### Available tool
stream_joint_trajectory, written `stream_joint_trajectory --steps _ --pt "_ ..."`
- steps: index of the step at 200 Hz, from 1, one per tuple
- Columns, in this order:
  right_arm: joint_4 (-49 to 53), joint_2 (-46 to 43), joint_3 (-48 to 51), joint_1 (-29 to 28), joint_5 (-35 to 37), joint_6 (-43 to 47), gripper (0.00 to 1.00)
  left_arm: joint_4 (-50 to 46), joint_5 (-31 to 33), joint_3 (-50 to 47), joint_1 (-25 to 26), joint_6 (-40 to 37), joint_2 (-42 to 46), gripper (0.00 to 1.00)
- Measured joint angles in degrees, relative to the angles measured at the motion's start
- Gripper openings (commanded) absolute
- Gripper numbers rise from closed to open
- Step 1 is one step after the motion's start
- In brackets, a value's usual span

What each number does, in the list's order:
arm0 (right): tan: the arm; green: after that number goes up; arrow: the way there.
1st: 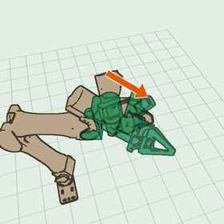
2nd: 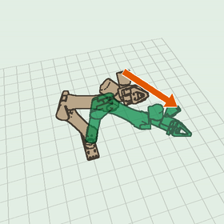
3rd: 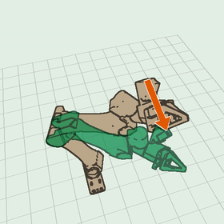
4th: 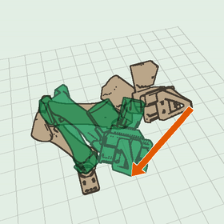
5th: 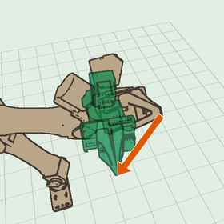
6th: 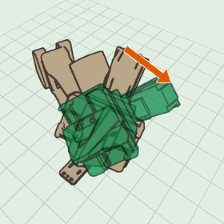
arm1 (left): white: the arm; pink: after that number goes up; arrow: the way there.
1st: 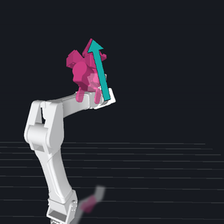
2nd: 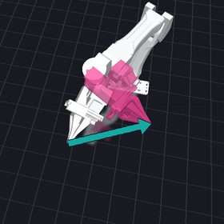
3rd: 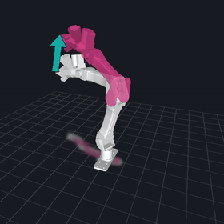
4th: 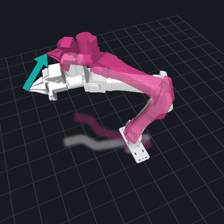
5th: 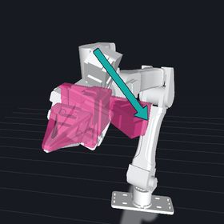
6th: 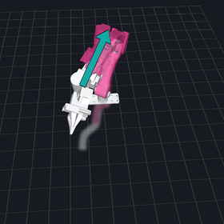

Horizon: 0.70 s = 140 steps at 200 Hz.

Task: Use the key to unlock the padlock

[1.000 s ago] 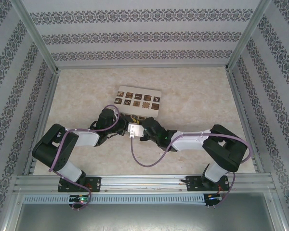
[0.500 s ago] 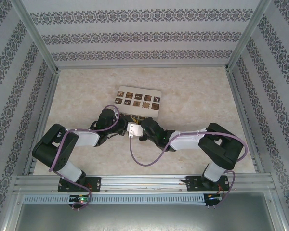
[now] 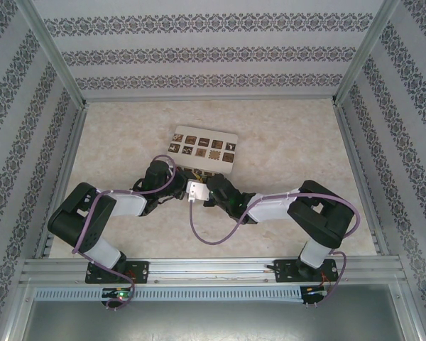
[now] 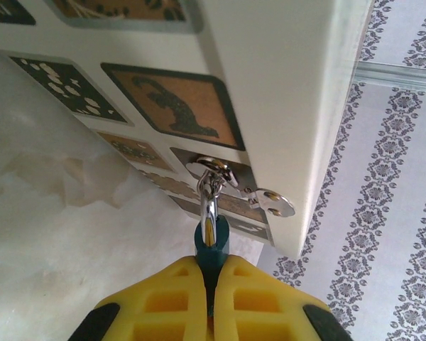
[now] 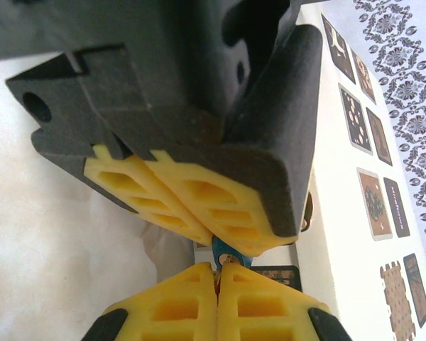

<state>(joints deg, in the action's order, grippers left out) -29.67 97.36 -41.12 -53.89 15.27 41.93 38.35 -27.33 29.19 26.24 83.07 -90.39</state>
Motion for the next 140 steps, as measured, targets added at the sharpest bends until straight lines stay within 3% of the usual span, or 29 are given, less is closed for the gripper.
stream_joint_trajectory --steps 61,140 --pt "-1.77 -0.02 0.52 0.17 0.24 -5.05 0.00 0.90 0.35 0.00 0.00 0.17 -0.02 0.07" --pt "-8.50 -0.22 3.69 0.92 -1.40 -20.94 0.00 2.73 -0.28 0.00 0.02 0.20 -0.76 0.07"
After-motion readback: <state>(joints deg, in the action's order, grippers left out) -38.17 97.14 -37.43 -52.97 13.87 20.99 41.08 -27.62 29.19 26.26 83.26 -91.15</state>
